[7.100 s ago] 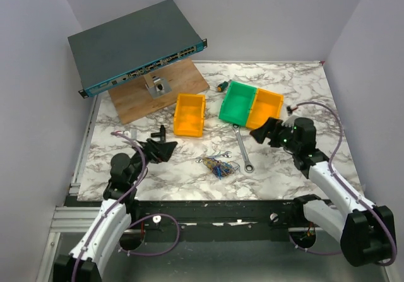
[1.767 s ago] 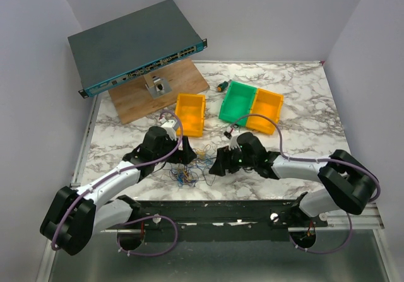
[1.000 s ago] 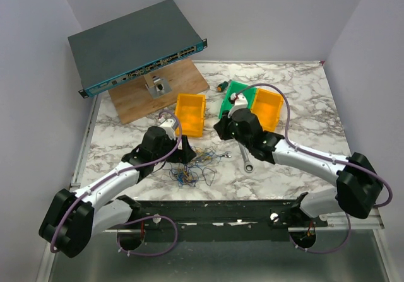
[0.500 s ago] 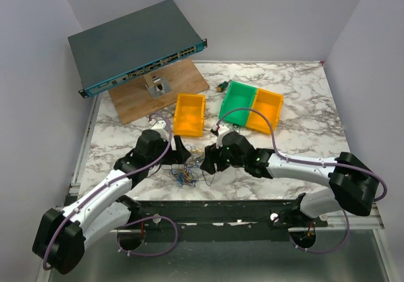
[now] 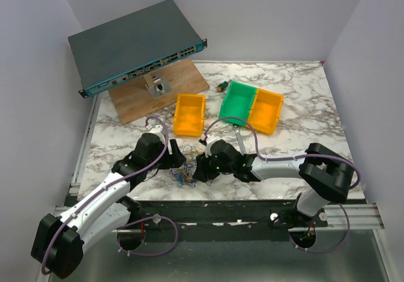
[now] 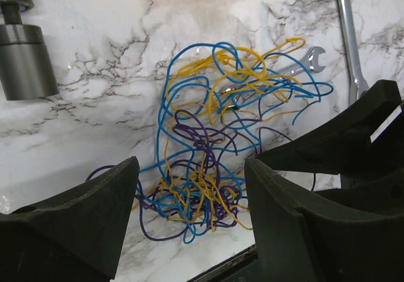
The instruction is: Untangle the cables
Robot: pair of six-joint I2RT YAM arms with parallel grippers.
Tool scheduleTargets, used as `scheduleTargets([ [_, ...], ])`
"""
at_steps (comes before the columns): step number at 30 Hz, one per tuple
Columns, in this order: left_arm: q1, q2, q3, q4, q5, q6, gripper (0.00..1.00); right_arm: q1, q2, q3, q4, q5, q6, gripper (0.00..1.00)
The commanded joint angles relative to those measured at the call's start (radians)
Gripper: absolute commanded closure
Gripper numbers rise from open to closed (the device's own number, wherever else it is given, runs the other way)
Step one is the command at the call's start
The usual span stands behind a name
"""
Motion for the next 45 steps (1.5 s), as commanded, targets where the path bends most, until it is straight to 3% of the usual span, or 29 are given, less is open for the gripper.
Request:
scheduleTargets([
  [1, -0.001, 0.035, 0.012, -0.05, 0.005, -0.017, 0.32, 0.005, 0.046, 0.016, 0.087, -0.007, 0.03, 0.58],
  [4, -0.001, 0.068, 0.006, -0.023, 0.033, -0.02, 0.35, 0.005, 0.022, -0.022, 0.14, -0.012, 0.043, 0.88],
  [6, -0.002, 0.094, 0.003, 0.001, 0.063, -0.02, 0.38, 0.006, -0.007, -0.04, 0.14, 0.007, 0.047, 0.99],
  [12, -0.002, 0.229, 0.031, 0.046, 0.133, 0.005, 0.56, 0.006, -0.042, -0.04, 0.08, 0.017, 0.028, 0.99],
  [21, -0.002, 0.354, 0.042, 0.187, 0.208, 0.001, 0.57, 0.006, -0.051, -0.044, 0.06, 0.022, 0.031, 0.99],
  [22, -0.002, 0.36, 0.034, 0.219, 0.224, -0.004, 0.63, 0.006, -0.052, -0.042, 0.05, 0.037, 0.033, 0.99],
  [23, -0.002, 0.363, 0.026, 0.244, 0.239, -0.009, 0.74, 0.005, -0.054, -0.041, 0.036, 0.053, 0.036, 0.99],
  [24, -0.002, 0.365, 0.015, 0.287, 0.254, -0.014, 0.92, 0.006, -0.058, -0.039, 0.017, 0.083, 0.05, 0.99],
  [25, -0.002, 0.361, 0.01, 0.307, 0.262, -0.024, 1.0, 0.006, -0.063, -0.037, -0.003, 0.115, 0.069, 0.99],
  [31, 0.008, 0.163, -0.051, 0.272, 0.126, -0.049, 1.0, 0.004, -0.221, -0.047, -0.225, 0.441, 0.18, 0.99],
  [35, 0.079, 0.002, -0.082, 0.201, 0.085, -0.05, 1.0, -0.04, -0.388, -0.076, -0.411, 0.662, 0.218, 0.99],
  [42, 0.196, -0.221, -0.137, 0.166, 0.074, -0.069, 1.0, -0.269, -0.669, -0.169, -0.547, 0.816, 0.3, 0.99],
  [45, 0.199, -0.234, -0.15, 0.195, 0.121, -0.069, 1.0, -0.283, -0.747, -0.187, -0.547, 0.829, 0.297, 0.99],
])
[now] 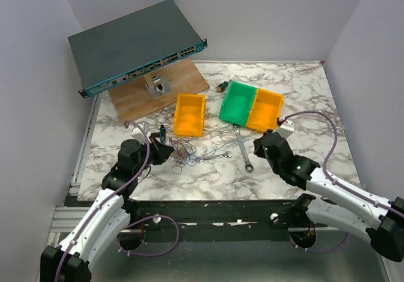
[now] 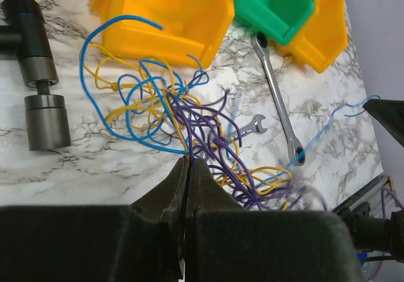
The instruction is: Untangle the cables
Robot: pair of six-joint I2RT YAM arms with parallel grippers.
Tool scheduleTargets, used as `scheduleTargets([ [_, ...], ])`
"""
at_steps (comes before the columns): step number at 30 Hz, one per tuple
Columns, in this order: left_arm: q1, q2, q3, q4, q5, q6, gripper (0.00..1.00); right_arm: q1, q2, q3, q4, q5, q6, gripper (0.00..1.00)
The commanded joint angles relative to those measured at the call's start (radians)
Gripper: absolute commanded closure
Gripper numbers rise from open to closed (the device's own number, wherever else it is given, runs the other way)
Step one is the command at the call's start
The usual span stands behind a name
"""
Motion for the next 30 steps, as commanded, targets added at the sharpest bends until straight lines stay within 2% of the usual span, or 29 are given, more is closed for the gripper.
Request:
scheduleTargets([
  [1, 0.012, -0.02, -0.027, 0.012, 0.039, 0.0, 1.0, -0.022, -0.095, -0.031, -0.065, 0.112, 0.006, 0.99],
  [2, 0.012, -0.009, -0.025, 0.043, 0.082, 0.012, 1.0, -0.021, -0.099, -0.033, -0.029, 0.044, -0.04, 0.99],
  [3, 0.012, 0.009, -0.024, 0.071, 0.13, 0.019, 1.0, -0.021, -0.099, -0.037, 0.023, -0.06, -0.114, 0.95],
  [4, 0.012, 0.024, -0.024, 0.111, 0.173, 0.02, 1.0, -0.021, -0.093, -0.038, 0.064, -0.16, -0.171, 0.85],
  [7, 0.01, 0.076, -0.021, 0.209, 0.299, -0.002, 1.0, -0.021, -0.06, -0.033, 0.167, -0.47, -0.257, 0.4],
  [8, 0.008, 0.092, -0.018, 0.241, 0.331, -0.008, 1.0, -0.021, -0.044, -0.037, 0.221, -0.552, -0.281, 0.31],
  [10, -0.006, 0.109, -0.005, 0.277, 0.37, -0.015, 1.0, -0.02, -0.015, -0.047, 0.31, -0.713, -0.289, 0.24],
  [15, -0.084, 0.114, 0.026, 0.312, 0.369, -0.007, 1.0, -0.015, 0.094, -0.044, 0.503, -1.03, -0.271, 0.24],
  [17, -0.118, 0.122, 0.041, 0.312, 0.349, -0.005, 1.0, 0.009, 0.143, -0.029, 0.546, -1.078, -0.274, 0.24],
  [26, -0.173, 0.171, 0.07, 0.329, 0.302, -0.009, 1.0, 0.158, 0.293, 0.026, 0.614, -1.063, -0.299, 0.29],
  [30, -0.181, 0.188, 0.072, 0.329, 0.298, -0.009, 1.0, 0.165, 0.303, 0.005, 0.664, -1.024, -0.269, 0.41],
])
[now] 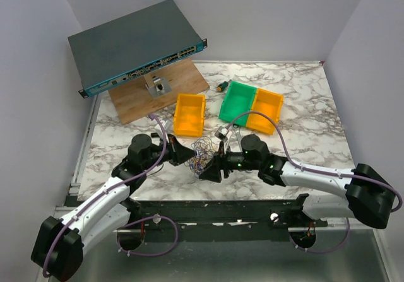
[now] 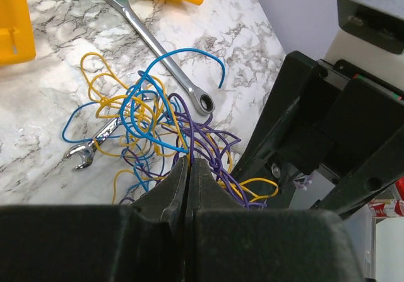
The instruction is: Untangle the cables
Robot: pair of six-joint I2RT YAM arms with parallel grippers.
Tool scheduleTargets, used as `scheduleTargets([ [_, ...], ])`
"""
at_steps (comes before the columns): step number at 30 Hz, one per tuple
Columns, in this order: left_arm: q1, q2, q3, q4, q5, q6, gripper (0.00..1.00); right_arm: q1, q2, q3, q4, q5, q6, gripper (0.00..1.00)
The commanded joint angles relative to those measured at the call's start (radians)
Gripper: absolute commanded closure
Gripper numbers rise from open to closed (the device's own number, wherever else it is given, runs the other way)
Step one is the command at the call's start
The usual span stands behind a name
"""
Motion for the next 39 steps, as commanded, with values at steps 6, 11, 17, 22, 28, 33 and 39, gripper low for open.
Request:
scheduleTargets([
  [6, -0.014, -0.003, 0.036, -0.001, -0.041, 0.009, 1.0, 0.006, -0.037, -0.003, 0.011, 0.252, 0.05, 0.99],
  [11, 0.004, -0.102, 0.061, -0.283, -0.312, 0.056, 1.0, 0.006, -0.221, -0.055, -0.226, 0.836, 0.17, 0.99],
  [17, 0.127, -0.278, 0.029, -0.459, -0.474, 0.022, 1.0, 0.0, -0.468, -0.085, -0.712, 1.437, 0.482, 0.99],
  [22, 0.181, -0.345, 0.023, -0.513, -0.499, 0.01, 1.0, -0.001, -0.665, -0.077, -0.969, 1.599, 0.657, 0.99],
  [28, 0.182, -0.325, 0.025, -0.479, -0.448, 0.006, 1.0, -0.002, -0.777, -0.054, -1.007, 1.63, 0.611, 0.99],
  [33, 0.183, -0.304, 0.05, -0.504, -0.466, 0.022, 1.0, -0.001, -0.743, -0.016, -1.001, 1.63, 0.542, 0.99],
  [39, 0.182, -0.387, 0.119, -0.668, -0.713, 0.011, 1.0, -0.002, -0.692, 0.087, -1.174, 1.749, 0.66, 0.99],
])
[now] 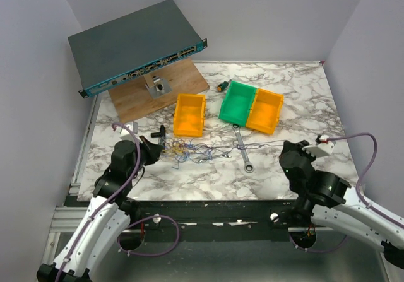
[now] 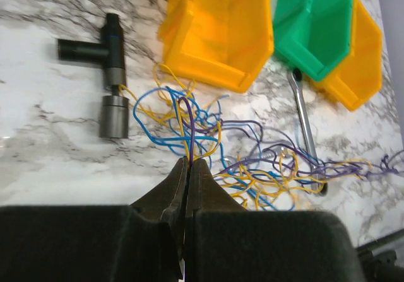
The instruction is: Untangle the cables
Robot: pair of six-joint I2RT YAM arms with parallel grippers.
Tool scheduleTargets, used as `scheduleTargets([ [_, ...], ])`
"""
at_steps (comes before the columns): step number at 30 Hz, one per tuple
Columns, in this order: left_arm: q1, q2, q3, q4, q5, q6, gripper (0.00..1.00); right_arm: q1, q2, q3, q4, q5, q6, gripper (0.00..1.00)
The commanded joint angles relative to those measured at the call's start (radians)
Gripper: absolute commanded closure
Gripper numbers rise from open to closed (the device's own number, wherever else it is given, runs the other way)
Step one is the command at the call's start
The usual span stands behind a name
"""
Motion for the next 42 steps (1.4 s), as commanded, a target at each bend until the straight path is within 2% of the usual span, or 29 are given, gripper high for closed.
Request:
scheduleTargets([
  [1, 0.008, -0.093, 0.072, -0.146, -0.271, -0.029, 1.0, -0.005, 0.054, 0.121, -0.275, 0.204, 0.197, 0.99],
  [4, 0.01, -0.151, 0.076, -0.207, -0.385, -0.091, 1.0, -0.004, 0.104, 0.199, -0.432, 0.248, 0.378, 0.99],
  [8, 0.01, -0.207, 0.071, -0.238, -0.46, -0.117, 1.0, -0.005, 0.113, 0.225, -0.455, 0.25, 0.414, 0.99],
  [9, 0.01, -0.213, 0.066, -0.202, -0.419, -0.084, 1.0, -0.004, 0.106, 0.213, -0.393, 0.224, 0.315, 0.99],
  [13, 0.01, -0.165, 0.069, -0.149, -0.295, -0.031, 1.0, -0.004, 0.04, 0.125, 0.1, 0.019, -0.207, 0.99],
  [16, 0.009, -0.103, 0.078, -0.057, -0.059, 0.076, 0.98, -0.004, 0.007, 0.083, 0.313, -0.228, -0.443, 0.99],
  [18, 0.007, -0.068, 0.077, 0.022, 0.134, 0.128, 0.86, -0.005, 0.02, 0.085, 0.386, -0.377, -0.514, 0.99],
  [21, -0.024, -0.033, 0.073, 0.087, 0.205, 0.133, 0.52, -0.005, 0.108, 0.132, 0.434, -0.555, -0.586, 0.99],
  [23, -0.065, -0.018, 0.07, 0.121, 0.208, 0.149, 0.35, -0.004, 0.19, 0.19, 0.438, -0.655, -0.623, 0.99],
  [26, -0.124, 0.012, 0.071, 0.194, 0.231, 0.161, 0.23, -0.004, 0.315, 0.273, 0.433, -0.765, -0.653, 0.99],
  [33, -0.245, 0.17, 0.092, 0.479, 0.381, 0.187, 0.22, -0.004, 0.468, 0.401, 0.469, -0.899, -0.659, 0.99],
  [42, -0.33, 0.401, 0.229, 0.597, 0.431, 0.247, 0.24, -0.004, 0.564, 0.483, 0.473, -0.969, -0.641, 0.99],
])
